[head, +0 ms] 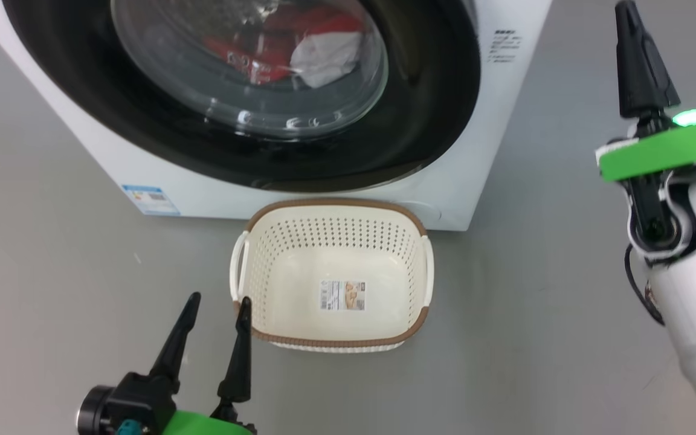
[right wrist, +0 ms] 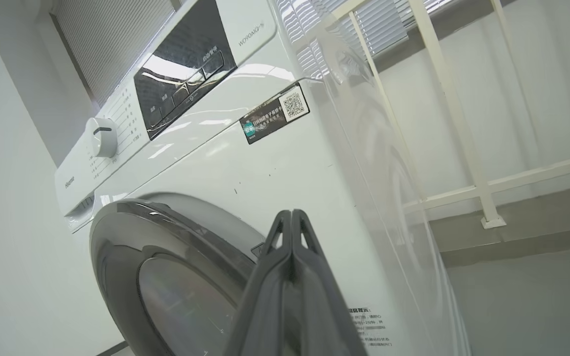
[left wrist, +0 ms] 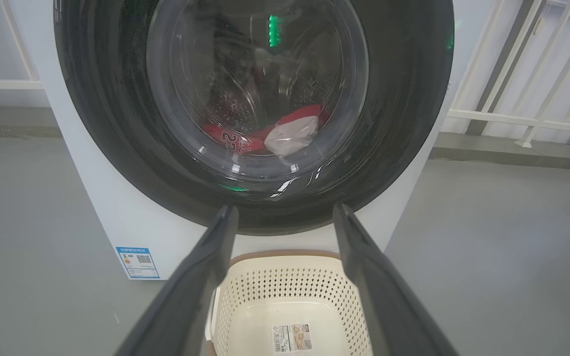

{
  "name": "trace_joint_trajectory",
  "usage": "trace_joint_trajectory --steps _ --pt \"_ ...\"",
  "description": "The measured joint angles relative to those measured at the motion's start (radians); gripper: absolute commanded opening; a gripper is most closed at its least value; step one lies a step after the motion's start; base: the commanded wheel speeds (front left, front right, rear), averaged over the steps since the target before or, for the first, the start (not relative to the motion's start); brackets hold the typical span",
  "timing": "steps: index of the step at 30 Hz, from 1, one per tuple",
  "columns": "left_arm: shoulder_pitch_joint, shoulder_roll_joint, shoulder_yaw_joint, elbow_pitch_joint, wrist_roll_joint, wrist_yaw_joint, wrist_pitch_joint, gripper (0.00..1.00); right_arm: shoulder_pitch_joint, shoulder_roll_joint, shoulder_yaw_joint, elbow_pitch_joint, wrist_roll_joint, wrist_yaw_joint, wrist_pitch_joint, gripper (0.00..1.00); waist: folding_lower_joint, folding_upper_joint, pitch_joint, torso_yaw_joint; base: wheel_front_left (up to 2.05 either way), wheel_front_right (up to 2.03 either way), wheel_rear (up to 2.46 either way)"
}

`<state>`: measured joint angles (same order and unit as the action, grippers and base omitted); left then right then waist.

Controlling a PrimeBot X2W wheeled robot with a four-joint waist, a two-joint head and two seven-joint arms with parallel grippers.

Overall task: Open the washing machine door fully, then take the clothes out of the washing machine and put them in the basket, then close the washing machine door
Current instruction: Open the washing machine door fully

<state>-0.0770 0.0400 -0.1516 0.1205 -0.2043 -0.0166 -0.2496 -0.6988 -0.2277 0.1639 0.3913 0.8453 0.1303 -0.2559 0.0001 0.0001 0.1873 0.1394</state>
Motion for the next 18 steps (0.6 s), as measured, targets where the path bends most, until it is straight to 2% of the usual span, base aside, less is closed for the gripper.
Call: trace_joint_trajectory --steps 7,12,18 --pt "-0.041 0.0 -0.022 0.007 -0.011 0.007 0.0 1.0 -0.146 -0.078 0.105 0.054 0.286 0.0 0.076 0.0 0.0 0.0 0.05 0.032 0.0 0.0 0.0" --pt "-0.068 -0.001 -0.033 0.01 -0.019 0.007 0.0 1.0 -0.221 -0.124 0.158 0.064 0.461 0.0 0.209 0.0 0.0 0.0 0.081 0.054 0.0 0.0 0.0" --pt "-0.088 -0.001 -0.044 0.012 -0.035 0.008 0.0 1.0 -0.276 -0.174 0.207 0.081 0.606 0.0 0.391 0.0 0.0 0.0 0.114 0.073 0.0 0.0 0.0"
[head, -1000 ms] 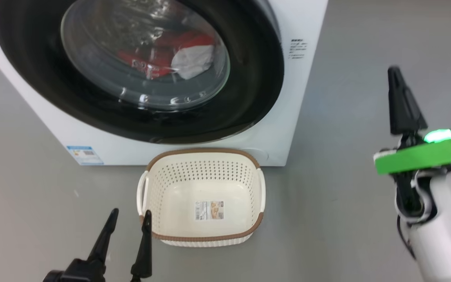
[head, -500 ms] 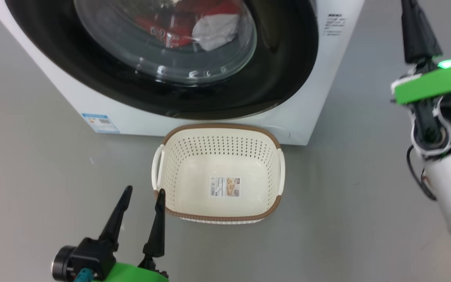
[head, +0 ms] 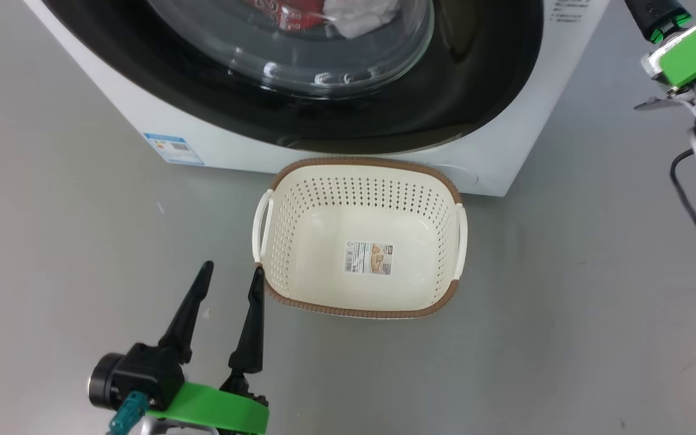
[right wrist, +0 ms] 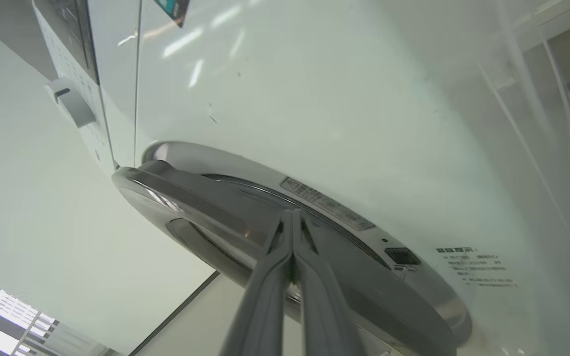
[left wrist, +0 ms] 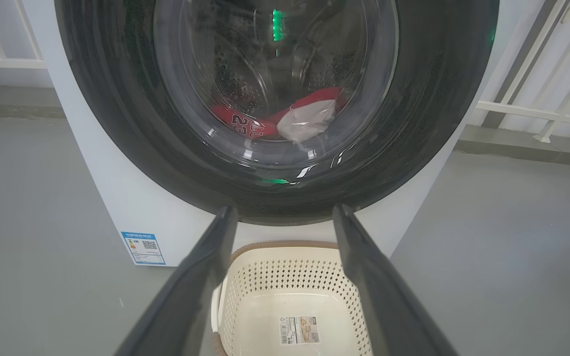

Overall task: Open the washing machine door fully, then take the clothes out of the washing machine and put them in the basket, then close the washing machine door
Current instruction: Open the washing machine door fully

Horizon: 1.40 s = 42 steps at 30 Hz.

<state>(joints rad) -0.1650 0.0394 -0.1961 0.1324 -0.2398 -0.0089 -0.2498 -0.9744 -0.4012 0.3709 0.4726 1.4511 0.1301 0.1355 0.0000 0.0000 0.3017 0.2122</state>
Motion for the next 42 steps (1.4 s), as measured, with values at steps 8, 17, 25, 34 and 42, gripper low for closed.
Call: trace_joint_trajectory --steps 8,17,25,34,42 --pt "-0.027 -0.001 -0.007 0.001 -0.008 0.0 0.0 1.0 -0.07 -0.014 -0.012 0.069 0.157 0.0 0.196 0.0 0.0 0.0 0.043 0.016 0.0 0.0 0.0" --pt "-0.049 -0.001 -0.031 0.004 -0.019 0.0 0.0 1.0 -0.146 -0.012 -0.063 0.174 0.271 0.0 0.38 0.0 0.0 0.0 0.079 0.035 0.0 0.0 0.0" --pt "-0.069 -0.001 -0.052 0.005 -0.028 0.001 0.0 1.0 -0.187 -0.008 -0.068 0.244 0.277 0.0 0.465 0.0 0.0 0.0 0.102 0.058 0.0 0.0 0.0" --pt "-0.071 -0.002 -0.069 0.005 -0.037 0.009 0.0 1.0 -0.219 -0.002 -0.071 0.274 0.282 0.0 0.509 0.0 0.0 0.0 0.111 0.074 0.0 0.0 0.0" --pt "-0.071 -0.002 -0.076 0.01 -0.041 0.01 0.0 1.0 -0.217 0.007 -0.073 0.277 0.279 -0.005 0.552 0.0 0.0 0.0001 0.1 0.075 0.0 0.0 0.0"
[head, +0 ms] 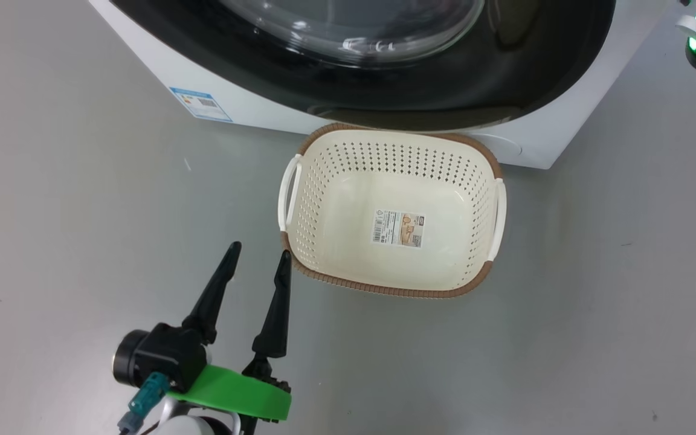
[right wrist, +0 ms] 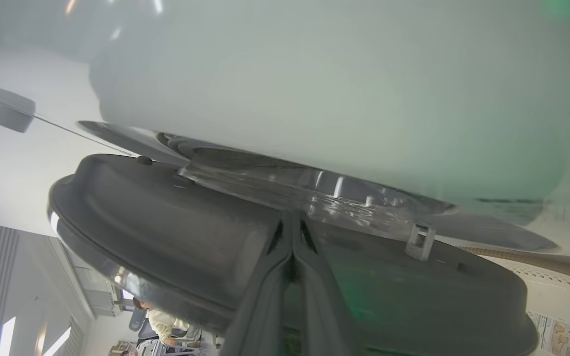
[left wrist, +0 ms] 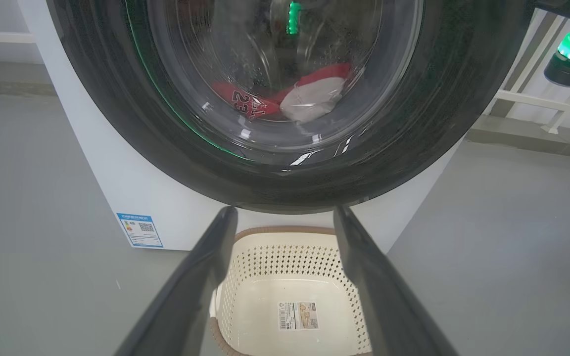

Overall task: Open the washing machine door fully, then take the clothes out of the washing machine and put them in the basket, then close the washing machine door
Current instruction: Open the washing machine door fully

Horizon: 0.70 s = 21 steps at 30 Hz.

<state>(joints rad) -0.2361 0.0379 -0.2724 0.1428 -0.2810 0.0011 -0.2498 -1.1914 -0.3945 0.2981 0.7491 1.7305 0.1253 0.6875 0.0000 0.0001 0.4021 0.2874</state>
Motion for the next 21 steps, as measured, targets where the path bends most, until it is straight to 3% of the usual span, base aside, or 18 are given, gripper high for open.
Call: trace_joint_trajectory --steps 21 --pt "0.032 0.0 0.0 0.002 0.009 0.009 0.0 1.0 0.196 0.067 0.006 -0.136 -0.017 -0.001 0.093 0.0 0.0 0.0 -0.098 -0.017 0.0 0.0 0.0"
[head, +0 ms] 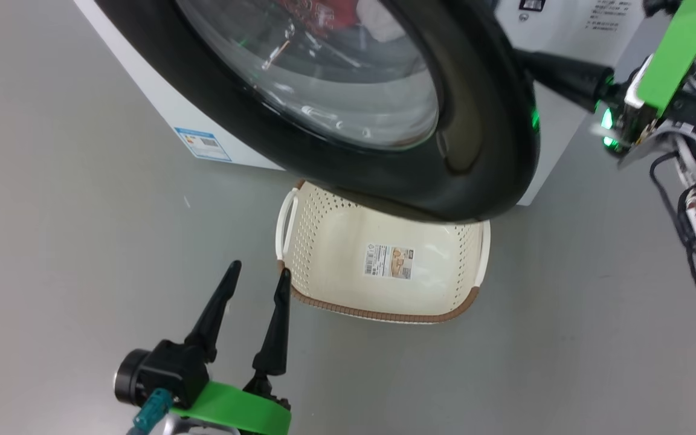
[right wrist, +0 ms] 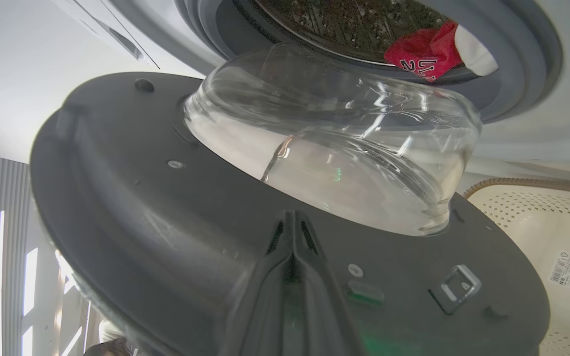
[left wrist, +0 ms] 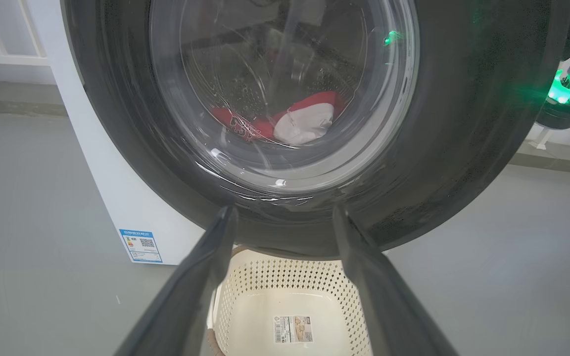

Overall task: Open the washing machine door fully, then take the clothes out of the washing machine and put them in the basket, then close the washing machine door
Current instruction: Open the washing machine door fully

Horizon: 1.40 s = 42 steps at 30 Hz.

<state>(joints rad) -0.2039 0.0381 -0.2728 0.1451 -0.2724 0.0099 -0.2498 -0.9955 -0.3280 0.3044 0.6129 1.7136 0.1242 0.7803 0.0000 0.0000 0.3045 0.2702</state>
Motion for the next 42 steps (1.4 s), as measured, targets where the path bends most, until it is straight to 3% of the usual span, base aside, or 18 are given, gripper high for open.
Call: trace_joint_trajectory --steps 18,42 --pt "0.11 0.001 0.021 -0.003 0.018 0.0 0.0 1.0 0.263 0.085 0.033 -0.182 -0.035 0.0 0.074 0.0 0.0 0.0 -0.125 0.01 0.0 0.0 0.0" --pt "0.193 0.002 0.071 -0.007 0.027 0.003 0.0 1.0 0.44 0.187 0.064 -0.295 -0.081 0.0 0.11 0.0 0.0 0.0 -0.208 0.119 0.0 0.0 0.0"
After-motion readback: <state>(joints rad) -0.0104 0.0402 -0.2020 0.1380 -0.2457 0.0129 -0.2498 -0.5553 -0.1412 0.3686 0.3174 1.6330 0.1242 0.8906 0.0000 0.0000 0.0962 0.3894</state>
